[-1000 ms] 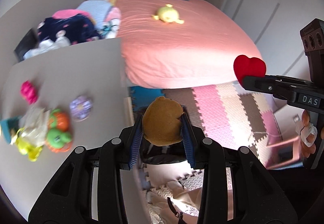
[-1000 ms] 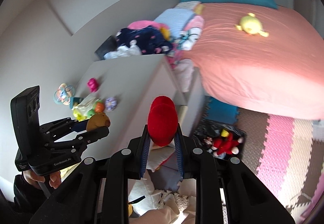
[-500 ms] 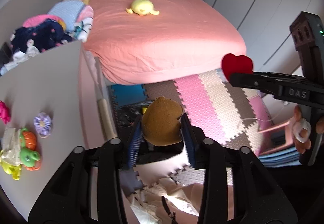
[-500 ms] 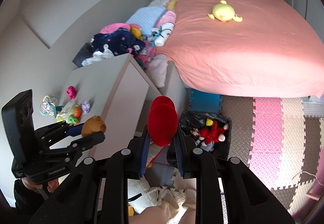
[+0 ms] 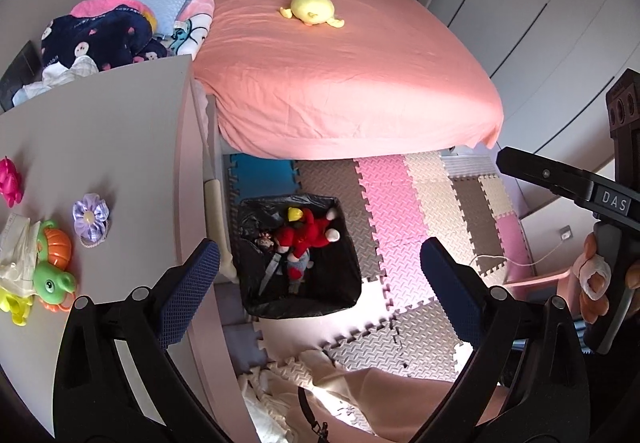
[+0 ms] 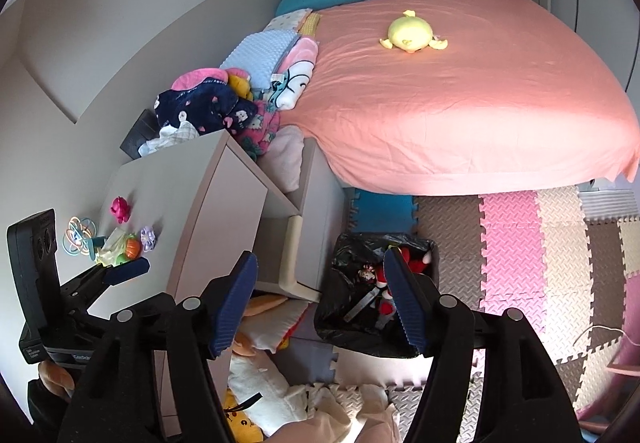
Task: Collect trash
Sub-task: 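Carry brown plush and red heart to the trash bag and open both tools, then move both tools back over the table, left tool toward the yellow packet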
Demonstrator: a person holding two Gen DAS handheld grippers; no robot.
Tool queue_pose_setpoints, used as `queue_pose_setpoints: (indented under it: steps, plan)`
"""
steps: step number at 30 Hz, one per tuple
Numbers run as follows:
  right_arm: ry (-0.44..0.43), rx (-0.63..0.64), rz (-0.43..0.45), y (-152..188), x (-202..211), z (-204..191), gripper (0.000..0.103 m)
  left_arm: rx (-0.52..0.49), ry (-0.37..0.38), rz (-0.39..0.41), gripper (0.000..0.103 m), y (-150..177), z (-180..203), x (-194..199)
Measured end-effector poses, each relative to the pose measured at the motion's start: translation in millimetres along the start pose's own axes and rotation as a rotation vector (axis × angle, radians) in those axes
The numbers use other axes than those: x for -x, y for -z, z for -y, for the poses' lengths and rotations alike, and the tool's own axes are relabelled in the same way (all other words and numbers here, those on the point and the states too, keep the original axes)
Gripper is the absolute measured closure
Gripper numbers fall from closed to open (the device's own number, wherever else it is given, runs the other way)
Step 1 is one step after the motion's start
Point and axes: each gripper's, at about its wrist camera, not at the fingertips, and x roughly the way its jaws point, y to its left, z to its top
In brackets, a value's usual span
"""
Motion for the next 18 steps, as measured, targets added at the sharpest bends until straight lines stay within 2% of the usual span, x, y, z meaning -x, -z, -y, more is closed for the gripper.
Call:
queue_pose_setpoints:
  steps: [10, 18]
  plan:
    - [-0.030, 0.036, -0.016, 0.8, -4.3, -14.6, 0.036, -0.013, -0.021, 0.011, 0.006, 11.8, -2.2, 6.2]
    - [-0.073, 0.102, -0.056, 4.9, -20.1, -40.7, 0.036, 0.053, -0.026, 0.005, 0.006, 28.3, -20.8, 13.7]
